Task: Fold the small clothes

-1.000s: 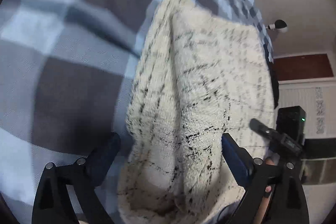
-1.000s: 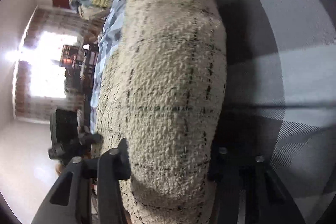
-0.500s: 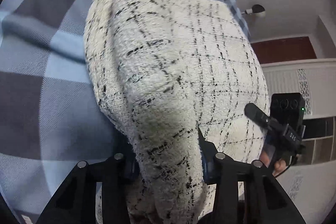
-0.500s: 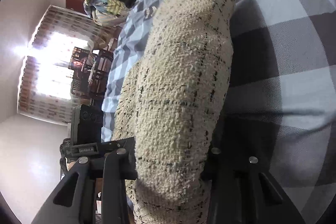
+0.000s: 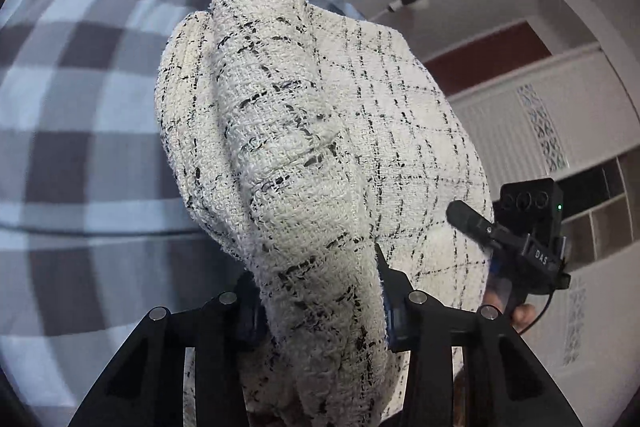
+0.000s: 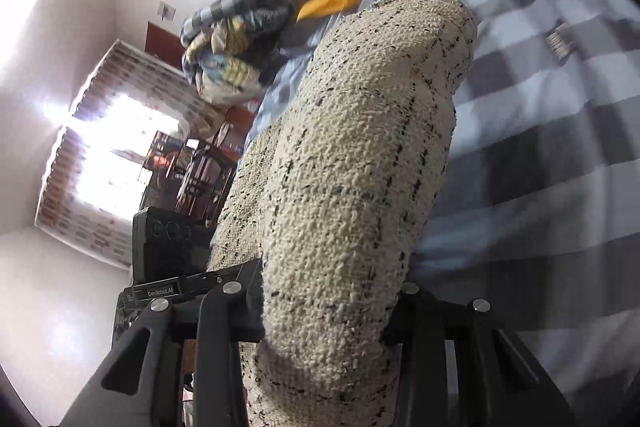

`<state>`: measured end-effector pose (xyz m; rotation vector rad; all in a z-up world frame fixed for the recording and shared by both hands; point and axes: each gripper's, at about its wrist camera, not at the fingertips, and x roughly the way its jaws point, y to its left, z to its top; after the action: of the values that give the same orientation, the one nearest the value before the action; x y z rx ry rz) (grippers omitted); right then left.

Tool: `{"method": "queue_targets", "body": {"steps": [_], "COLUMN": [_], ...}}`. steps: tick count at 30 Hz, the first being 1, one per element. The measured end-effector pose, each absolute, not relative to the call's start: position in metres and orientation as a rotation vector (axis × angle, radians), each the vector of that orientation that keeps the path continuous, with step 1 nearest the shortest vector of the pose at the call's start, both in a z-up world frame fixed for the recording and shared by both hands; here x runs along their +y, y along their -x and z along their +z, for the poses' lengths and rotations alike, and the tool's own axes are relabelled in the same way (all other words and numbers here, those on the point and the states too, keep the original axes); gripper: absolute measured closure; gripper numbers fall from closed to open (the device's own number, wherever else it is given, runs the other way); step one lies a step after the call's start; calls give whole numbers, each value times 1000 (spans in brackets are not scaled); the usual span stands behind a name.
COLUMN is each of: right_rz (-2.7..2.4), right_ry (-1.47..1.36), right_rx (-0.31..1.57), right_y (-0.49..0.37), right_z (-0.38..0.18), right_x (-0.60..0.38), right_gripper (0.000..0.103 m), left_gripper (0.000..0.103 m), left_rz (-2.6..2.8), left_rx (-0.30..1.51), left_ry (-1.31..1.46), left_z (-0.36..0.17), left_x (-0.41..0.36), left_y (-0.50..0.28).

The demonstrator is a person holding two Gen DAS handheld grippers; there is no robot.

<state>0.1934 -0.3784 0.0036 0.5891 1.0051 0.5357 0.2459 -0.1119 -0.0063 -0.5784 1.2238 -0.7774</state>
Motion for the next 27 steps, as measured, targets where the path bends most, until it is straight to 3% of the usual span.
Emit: {"method": "queue_targets", "body": {"steps": [6, 15, 17, 19, 21, 22, 24, 27], "right_rz": [397, 279, 262, 237, 223, 200, 155, 107], "right_ry": [-589, -615, -595, -580, -633, -674, -692, -642], "right_rx": [1026, 1151, 1198, 1239, 1253, 1259, 1285, 1303], "right_y": [-183, -187, -187, -186, -183, -180, -177, -166], "right_z": [-4, -89, -113, -126, -138, -142, -140, -117], "right_x": [-444, -502, -501, -501, -510, -516, -523, -521], "right_gripper": [71, 71, 70, 66, 51, 45, 21, 21], "left_gripper": [62, 62, 58, 46, 20, 16, 12, 12], "left_rz": [-723, -627, -611, -630, -620, -597, -574, -508], "left_rx": [1231, 1350, 1386, 1391, 1416, 1431, 1443, 1413], "left_ry": [431, 422, 430, 485, 523, 537, 539, 428], "left_z": [-13, -98, -118, -129, -138, -141, -135, -115], "left_x": [-206, -259, -262, -252, -245, -235, -220, -212], "left_y": [-250, -259, -253, -255, -252, -249, -246, -244]}}
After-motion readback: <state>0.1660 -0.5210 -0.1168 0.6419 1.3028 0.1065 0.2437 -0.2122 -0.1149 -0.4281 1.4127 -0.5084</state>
